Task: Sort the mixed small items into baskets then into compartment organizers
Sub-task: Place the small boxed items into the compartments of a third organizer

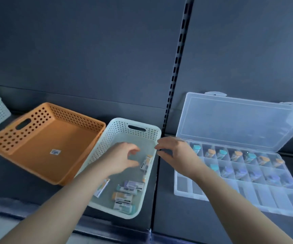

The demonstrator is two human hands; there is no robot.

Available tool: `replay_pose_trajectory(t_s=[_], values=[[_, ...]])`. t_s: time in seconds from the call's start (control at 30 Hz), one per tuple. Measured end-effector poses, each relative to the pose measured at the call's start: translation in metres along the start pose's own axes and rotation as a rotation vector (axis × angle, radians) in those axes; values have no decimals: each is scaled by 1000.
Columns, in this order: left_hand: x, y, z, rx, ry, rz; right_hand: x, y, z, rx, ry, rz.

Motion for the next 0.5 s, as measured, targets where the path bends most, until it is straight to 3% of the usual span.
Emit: replay_pose_trajectory(t_s=[0.2,0.3,0.5], values=[[12,-36,24,-252,-67,101,-1,-8,9,55,25,89],[11,-37,26,-259,-82,160,-1,-8,12,66,25,104],[5,-34,18,-256,174,111,0,-6,16,130,-27,139]])
Point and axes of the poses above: each hand's wrist, its own y-axis away from the middle knuckle, its own z-axis out of the palm, x = y × z, the point moved 2 cm from there along -y, towards the middle knuckle, and after that the axes turned 14 degrees about -z, right-handed, at the moved point
